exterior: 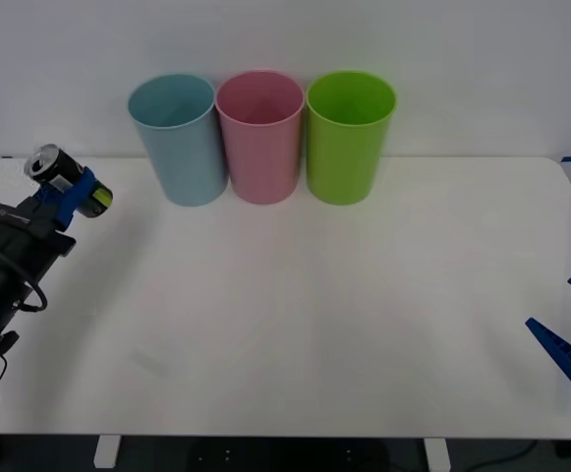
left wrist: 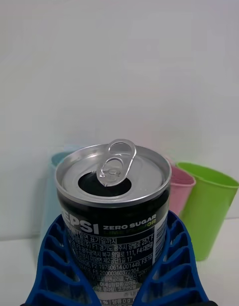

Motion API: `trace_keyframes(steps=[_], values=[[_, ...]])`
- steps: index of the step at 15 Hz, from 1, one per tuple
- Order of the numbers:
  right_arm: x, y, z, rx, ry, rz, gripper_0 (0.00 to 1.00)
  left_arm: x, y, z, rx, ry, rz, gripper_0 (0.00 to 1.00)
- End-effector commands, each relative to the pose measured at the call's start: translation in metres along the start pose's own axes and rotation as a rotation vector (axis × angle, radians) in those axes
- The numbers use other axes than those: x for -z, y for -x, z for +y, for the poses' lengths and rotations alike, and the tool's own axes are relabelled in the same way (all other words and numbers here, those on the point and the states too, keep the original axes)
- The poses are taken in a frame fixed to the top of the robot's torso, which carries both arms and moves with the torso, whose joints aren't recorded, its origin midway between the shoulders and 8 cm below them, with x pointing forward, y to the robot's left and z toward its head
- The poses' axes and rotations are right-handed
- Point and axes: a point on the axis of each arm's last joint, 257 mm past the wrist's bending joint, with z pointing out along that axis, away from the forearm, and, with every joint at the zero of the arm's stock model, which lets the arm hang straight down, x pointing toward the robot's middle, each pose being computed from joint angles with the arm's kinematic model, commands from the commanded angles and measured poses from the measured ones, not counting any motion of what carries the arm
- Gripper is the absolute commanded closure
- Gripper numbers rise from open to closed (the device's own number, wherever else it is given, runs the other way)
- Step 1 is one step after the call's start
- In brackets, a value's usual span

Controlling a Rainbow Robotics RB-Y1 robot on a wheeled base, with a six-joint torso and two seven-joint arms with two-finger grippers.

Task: Grasp the object on the table and drop it into the matching bin: aluminum can to the light blue bin, PET bottle to the pink bin.

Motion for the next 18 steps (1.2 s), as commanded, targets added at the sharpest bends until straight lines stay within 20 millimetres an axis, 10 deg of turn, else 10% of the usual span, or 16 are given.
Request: trace_keyframes(steps=[1, 12, 18], values=[[0.0, 0.0, 0.0, 0.0, 0.0, 0.0, 0.0, -0.018, 0.013, 0.0, 0.002, 0.028, -0.027, 1.0], [0.0, 0.0, 0.0, 0.0, 0.0, 0.0, 0.0, -0.091, 0.065, 0.0, 0.039, 0.051, -0.078, 1.0], [0.0, 0.0, 0.0, 0.0, 0.0, 0.0, 0.0, -0.145, 0.061, 0.009, -0.106, 0.074, -0.03, 1.0]])
